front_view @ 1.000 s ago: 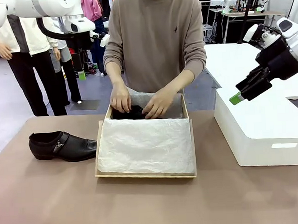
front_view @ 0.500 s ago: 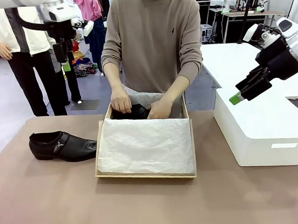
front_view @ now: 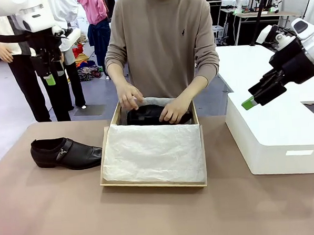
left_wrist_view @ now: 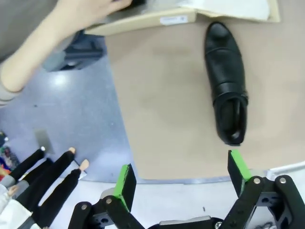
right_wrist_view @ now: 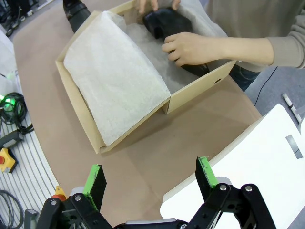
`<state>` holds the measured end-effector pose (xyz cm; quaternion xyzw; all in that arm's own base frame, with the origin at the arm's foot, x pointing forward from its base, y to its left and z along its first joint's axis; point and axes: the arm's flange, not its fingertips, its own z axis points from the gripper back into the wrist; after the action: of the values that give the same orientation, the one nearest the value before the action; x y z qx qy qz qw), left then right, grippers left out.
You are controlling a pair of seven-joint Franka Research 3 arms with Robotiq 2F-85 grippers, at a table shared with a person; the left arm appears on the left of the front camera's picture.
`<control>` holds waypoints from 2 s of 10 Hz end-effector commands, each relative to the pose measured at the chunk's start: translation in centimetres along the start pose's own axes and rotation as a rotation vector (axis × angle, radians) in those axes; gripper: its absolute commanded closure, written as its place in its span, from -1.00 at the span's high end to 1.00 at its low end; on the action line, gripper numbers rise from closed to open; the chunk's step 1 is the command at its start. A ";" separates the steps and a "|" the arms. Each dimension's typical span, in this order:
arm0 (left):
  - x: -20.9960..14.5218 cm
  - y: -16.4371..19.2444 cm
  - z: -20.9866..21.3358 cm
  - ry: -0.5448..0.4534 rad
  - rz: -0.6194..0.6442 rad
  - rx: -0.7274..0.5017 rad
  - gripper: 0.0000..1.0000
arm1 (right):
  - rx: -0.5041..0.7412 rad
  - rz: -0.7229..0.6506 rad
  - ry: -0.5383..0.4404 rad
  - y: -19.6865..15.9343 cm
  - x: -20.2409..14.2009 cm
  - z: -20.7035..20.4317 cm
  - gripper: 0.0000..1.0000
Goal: Pack the shoes into the box.
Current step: Place the other shoe of the Shoes into the Shoes Box.
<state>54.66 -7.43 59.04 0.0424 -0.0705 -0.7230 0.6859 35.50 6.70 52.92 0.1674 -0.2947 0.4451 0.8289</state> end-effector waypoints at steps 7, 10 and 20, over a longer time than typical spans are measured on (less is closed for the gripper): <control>1.4 -2.1 -0.7 0.003 -0.019 -0.009 1.00 | 0.009 0.002 -0.014 -0.1 0.0 -0.1 1.00; 1.4 -2.1 -0.7 0.003 -0.019 -0.009 1.00 | 0.009 0.002 -0.014 -0.1 0.0 -0.1 1.00; -2.9 -8.9 -3.0 0.022 -0.007 0.066 1.00 | 0.009 0.002 -0.014 -0.1 0.0 -0.1 1.00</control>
<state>48.33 -5.60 56.05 0.0655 -0.0803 -0.7186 0.6877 35.50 6.70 52.92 0.1674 -0.2947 0.4451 0.8289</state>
